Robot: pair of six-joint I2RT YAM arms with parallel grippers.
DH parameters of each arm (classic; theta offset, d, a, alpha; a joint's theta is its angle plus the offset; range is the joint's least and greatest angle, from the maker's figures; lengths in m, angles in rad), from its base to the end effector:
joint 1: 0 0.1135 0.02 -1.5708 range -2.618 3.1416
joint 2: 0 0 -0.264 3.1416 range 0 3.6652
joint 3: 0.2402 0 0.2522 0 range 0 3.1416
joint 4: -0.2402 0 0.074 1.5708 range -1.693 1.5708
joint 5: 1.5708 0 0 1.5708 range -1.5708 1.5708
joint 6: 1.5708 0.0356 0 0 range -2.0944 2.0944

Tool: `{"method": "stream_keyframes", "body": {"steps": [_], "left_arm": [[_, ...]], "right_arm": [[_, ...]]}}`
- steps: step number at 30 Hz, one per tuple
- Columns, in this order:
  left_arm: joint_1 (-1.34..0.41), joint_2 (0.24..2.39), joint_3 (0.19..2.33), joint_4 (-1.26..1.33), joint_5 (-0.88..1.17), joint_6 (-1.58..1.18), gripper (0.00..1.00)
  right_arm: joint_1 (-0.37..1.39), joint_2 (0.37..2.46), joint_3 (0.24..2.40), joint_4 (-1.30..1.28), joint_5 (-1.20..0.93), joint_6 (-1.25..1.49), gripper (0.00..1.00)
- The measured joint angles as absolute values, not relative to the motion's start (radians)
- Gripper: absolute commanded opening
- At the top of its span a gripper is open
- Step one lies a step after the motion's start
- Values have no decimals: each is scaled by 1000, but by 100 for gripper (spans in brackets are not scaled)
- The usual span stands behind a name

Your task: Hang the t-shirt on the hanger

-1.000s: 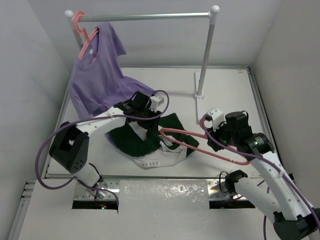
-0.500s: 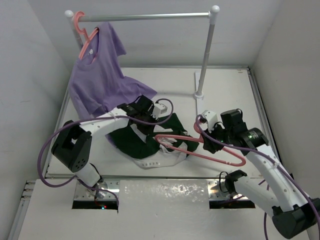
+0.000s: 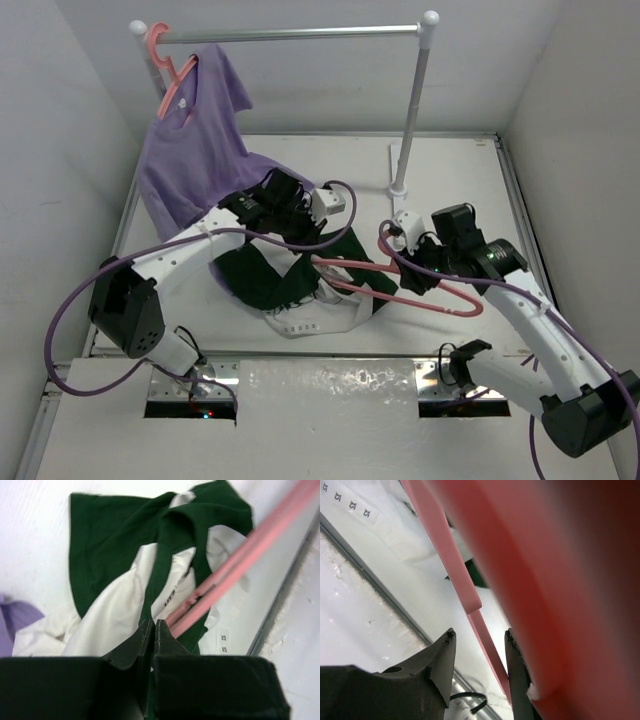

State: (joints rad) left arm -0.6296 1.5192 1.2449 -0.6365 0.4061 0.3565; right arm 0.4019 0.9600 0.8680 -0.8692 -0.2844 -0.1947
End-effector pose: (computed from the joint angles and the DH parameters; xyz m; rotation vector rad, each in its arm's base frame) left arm 0.2535 -0.2021 0.2843 1.3246 2.0967 -0.6200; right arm 0.1617 0.0796 0.2783 -0.8524 2.3847 0.4426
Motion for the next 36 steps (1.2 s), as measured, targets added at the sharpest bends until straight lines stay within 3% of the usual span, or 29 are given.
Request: {"method": "stream_keyframes", "body": {"steps": [13,33,35,36], "left_arm": [[-630,1454,1296,-638,615,476,0],[-667,1448,1325,-419,752,358,0],[-667,1446,1314,-423,749,373,17],[-667,1446,1306,-425,749,389,42]], "right_arm": [[410,1046,942,-799,-379,-268,0],[505,1098,826,-326,-433,-129,0],[507,1093,789,-270,-432,-115,0],[508,1092,772,-250,-432,-108,0]]}}
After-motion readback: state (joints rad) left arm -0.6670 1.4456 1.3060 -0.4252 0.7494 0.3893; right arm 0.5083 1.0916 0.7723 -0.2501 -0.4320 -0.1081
